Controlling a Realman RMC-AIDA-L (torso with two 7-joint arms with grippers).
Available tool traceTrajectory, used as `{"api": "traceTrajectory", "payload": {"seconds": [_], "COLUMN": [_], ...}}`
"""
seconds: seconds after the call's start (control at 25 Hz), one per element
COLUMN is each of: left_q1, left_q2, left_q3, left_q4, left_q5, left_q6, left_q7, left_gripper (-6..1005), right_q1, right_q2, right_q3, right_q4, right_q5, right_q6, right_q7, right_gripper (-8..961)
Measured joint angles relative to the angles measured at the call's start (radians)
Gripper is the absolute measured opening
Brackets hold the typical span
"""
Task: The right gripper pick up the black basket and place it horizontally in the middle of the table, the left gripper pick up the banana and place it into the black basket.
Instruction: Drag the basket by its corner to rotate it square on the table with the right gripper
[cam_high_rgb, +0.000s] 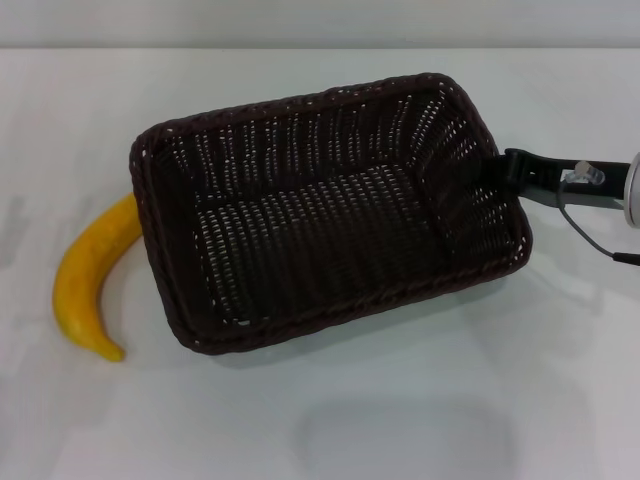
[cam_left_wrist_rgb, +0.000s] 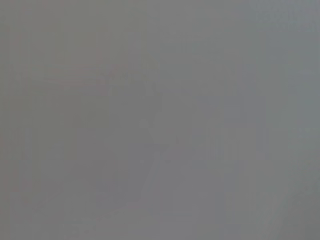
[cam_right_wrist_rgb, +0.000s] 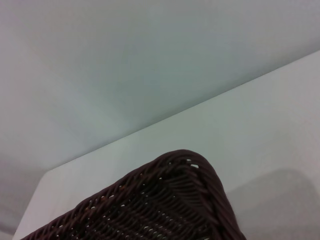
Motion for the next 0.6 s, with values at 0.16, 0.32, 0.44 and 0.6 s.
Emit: {"api": "traceTrajectory", "payload": {"seconds": [0.16,0.32,0.44,0.6], "left_q1": [-0.001,-0.002,-0.002,-0.003], "left_q2": [0.0,0.0,0.0,0.0], "left_q3": [0.0,-0.002,-0.002,-0.001], "left_q4": [0.0,0.0,0.0,0.0], "left_q5": [0.0,0.0,0.0,0.0], "left_q6": [0.001,0.001,0.001,0.001], "left_q7": [0.0,0.0,0.0,0.0], "left_gripper": [866,866,866,866], "right_q1": [0.004,0.006,0.006,0.007], "right_q2": [0.0,0.0,-0.002,-0.003], "right_q3": [-0.002,-0.002,0.002,0.005], "right_q4": [0.0,0.0,0.0,0.0], "right_q5": [0.001,0.001,0.001,0.003], "right_q6": [0.001,0.0,-0.004,-0.007], "right_q7": [-0.002,-0.016,-0.033,-0.051], "right_gripper": [162,163,182,208]}}
